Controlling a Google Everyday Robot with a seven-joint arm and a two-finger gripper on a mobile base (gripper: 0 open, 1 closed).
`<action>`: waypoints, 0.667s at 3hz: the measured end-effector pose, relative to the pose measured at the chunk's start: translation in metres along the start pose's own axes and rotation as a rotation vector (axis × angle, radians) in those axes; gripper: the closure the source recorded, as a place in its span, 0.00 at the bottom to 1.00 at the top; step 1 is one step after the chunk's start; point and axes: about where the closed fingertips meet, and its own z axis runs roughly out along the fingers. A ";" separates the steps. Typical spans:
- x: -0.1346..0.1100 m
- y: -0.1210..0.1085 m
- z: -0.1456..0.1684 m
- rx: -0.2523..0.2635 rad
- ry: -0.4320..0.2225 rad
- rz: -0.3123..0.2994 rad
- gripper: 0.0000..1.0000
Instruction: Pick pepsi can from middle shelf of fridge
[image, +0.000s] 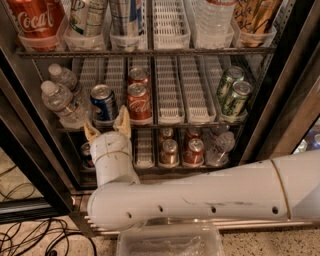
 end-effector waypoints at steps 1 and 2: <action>-0.001 -0.001 0.005 -0.005 0.001 -0.028 0.34; 0.000 -0.002 0.040 0.006 0.012 -0.026 0.37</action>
Offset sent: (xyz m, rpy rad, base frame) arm 0.0133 0.0025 0.0006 -0.0703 0.0033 0.0173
